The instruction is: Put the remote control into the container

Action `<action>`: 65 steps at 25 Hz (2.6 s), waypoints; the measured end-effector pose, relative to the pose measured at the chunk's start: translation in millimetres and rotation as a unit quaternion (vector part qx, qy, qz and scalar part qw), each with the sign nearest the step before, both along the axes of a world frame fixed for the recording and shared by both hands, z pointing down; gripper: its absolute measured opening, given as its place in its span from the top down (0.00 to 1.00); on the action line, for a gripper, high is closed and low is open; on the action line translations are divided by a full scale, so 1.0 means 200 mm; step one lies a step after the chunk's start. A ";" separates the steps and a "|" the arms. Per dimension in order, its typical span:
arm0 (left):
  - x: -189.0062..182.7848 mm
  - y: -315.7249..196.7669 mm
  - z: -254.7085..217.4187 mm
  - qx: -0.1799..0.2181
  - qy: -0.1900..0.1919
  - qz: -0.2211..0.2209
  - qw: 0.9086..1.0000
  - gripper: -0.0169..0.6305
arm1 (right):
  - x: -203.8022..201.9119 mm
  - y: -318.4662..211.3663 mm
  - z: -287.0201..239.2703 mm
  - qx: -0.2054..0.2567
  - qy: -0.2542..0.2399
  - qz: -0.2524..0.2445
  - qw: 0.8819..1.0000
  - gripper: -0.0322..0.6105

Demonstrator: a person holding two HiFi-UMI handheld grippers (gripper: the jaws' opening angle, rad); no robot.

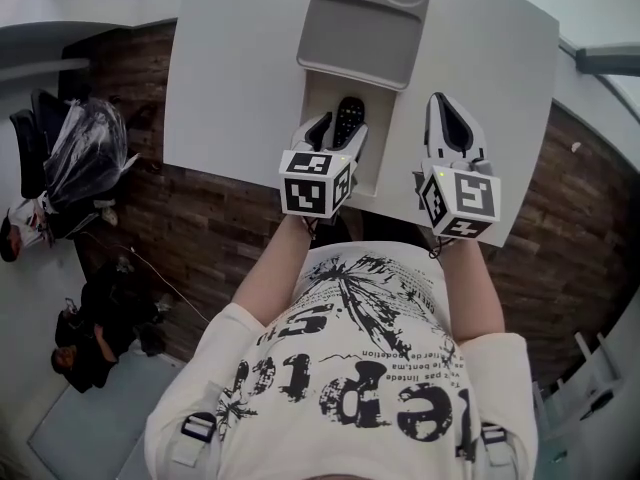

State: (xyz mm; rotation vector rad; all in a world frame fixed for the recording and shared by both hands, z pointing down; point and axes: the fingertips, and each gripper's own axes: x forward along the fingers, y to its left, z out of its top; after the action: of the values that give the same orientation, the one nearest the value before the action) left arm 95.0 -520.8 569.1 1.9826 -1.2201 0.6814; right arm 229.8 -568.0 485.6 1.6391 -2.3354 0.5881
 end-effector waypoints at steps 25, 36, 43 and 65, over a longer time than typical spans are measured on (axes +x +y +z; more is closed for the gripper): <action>-0.37 0.35 -0.91 0.308 0.025 -0.006 0.951 0.96 | -0.38 0.67 -0.44 0.096 0.021 0.040 0.994 0.96; -0.58 0.72 -1.27 0.406 0.055 0.004 0.912 0.96 | -0.56 1.11 -0.66 0.157 0.040 0.069 0.984 0.96; -0.69 0.91 -1.33 0.428 0.063 0.009 0.901 0.96 | -0.66 1.32 -0.75 0.205 0.057 0.078 0.974 0.96; -0.78 1.09 -1.28 0.408 0.073 0.027 0.910 0.96 | -0.75 1.50 -0.71 0.192 0.067 0.084 0.976 0.96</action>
State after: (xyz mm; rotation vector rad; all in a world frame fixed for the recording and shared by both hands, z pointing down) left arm -60.9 -303.5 312.5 2.6793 -1.5068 0.0008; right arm 79.8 -268.3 343.0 1.9829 -2.3314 0.0475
